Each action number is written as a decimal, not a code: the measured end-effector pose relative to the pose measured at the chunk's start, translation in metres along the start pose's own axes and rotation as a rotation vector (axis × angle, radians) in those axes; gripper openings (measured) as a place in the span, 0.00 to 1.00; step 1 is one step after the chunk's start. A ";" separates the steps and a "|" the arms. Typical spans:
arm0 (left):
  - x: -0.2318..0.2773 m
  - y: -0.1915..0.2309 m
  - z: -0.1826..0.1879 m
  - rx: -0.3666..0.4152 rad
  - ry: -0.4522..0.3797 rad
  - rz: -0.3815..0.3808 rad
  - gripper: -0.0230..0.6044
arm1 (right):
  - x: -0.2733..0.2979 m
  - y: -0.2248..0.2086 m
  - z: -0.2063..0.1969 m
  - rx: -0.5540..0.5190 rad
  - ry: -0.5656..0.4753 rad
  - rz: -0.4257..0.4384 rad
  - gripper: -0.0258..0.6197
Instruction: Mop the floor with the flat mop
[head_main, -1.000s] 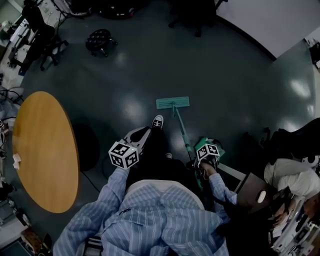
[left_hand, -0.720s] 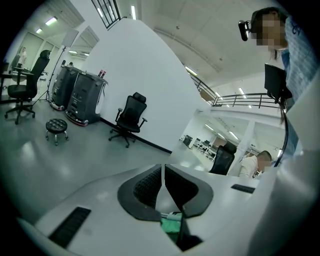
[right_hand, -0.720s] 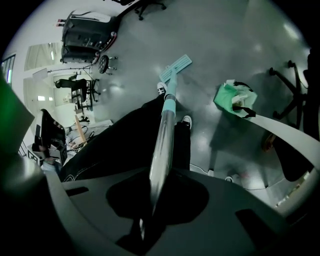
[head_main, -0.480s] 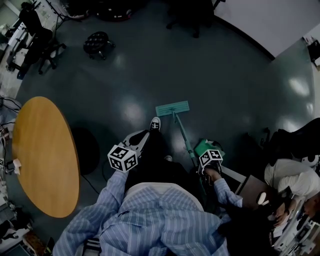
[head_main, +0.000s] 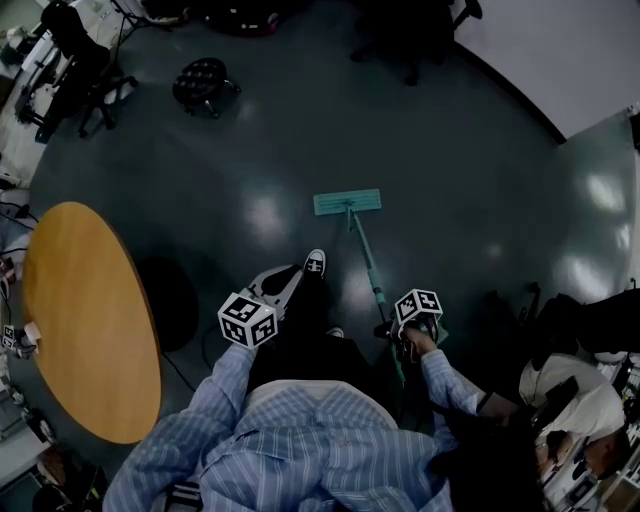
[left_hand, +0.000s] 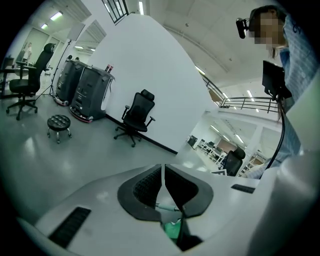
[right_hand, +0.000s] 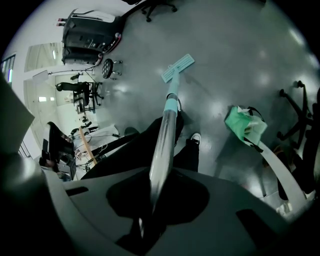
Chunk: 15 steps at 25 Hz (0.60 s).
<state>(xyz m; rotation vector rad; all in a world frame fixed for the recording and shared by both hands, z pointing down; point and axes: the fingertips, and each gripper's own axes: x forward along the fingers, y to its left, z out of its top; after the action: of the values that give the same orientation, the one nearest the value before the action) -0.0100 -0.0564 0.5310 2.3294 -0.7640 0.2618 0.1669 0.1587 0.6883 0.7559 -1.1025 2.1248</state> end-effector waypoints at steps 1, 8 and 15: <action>0.009 0.007 0.007 -0.006 -0.002 -0.005 0.08 | -0.004 0.007 0.018 0.000 -0.003 0.003 0.14; 0.057 0.055 0.054 -0.023 -0.003 -0.016 0.08 | -0.032 0.060 0.143 -0.017 -0.023 0.002 0.14; 0.094 0.090 0.084 -0.024 -0.010 -0.021 0.08 | -0.049 0.104 0.267 -0.045 -0.058 -0.012 0.14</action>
<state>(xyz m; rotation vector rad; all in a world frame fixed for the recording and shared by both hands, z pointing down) 0.0117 -0.2090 0.5501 2.3168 -0.7434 0.2305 0.1758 -0.1288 0.7320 0.8060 -1.1687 2.0728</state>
